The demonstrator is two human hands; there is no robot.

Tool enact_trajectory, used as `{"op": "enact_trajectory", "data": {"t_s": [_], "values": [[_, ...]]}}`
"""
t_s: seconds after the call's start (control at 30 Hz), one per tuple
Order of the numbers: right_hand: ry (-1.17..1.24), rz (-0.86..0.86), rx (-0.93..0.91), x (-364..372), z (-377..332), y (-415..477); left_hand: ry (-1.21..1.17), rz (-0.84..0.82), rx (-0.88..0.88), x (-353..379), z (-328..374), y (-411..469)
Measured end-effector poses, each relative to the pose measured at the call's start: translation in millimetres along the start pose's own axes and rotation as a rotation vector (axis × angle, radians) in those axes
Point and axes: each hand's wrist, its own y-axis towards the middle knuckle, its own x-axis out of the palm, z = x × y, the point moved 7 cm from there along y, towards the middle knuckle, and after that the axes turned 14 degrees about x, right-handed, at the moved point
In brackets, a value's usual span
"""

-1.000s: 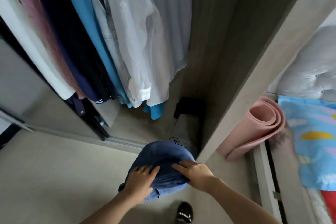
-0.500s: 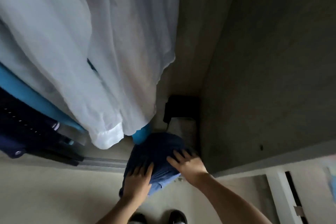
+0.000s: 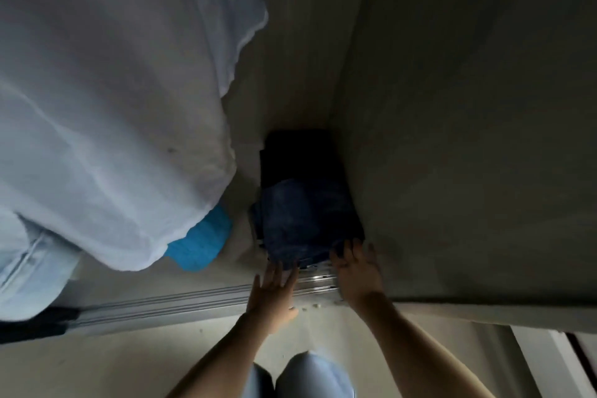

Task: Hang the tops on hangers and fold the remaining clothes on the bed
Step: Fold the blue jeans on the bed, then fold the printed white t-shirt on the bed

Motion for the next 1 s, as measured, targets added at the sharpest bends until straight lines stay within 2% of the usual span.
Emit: {"op": "enact_trajectory", "data": {"t_s": [0.17, 0.2, 0.3, 0.47, 0.53, 0.6, 0.67, 0.8, 0.87, 1.0], "values": [[0.107, -0.031, -0.025, -46, 7, -25, 0.013, -0.005, -0.025, -18, 18, -52], [0.142, -0.081, -0.027, -66, 14, -33, 0.021, 0.000, -0.024, -33, 25, -65], [0.114, 0.033, 0.005, -131, 35, -59, 0.070, 0.059, -0.013, -69, 43, -91], [0.164, -0.026, 0.010, -188, 70, -109, 0.122, 0.171, 0.033, -131, 77, -138], [0.215, 0.116, -0.033, -206, 82, -137, 0.071, 0.199, 0.061, -149, 88, -161], [0.235, 0.040, 0.001, -222, 97, -170, 0.020, 0.198, 0.077, -158, 96, -188], [0.200, 0.087, 0.113, -245, 116, -210, 0.004, 0.198, 0.114, -165, 103, -216], [0.178, -0.027, 0.320, -239, 152, -274, 0.015, 0.223, 0.207, -180, 117, -253], [0.217, 0.035, 0.456, -247, 167, -309, 0.029, 0.247, 0.283, -192, 130, -267], [0.281, 0.115, 0.605, -255, 192, -375, 0.051, 0.265, 0.426, -211, 166, -281]]}}
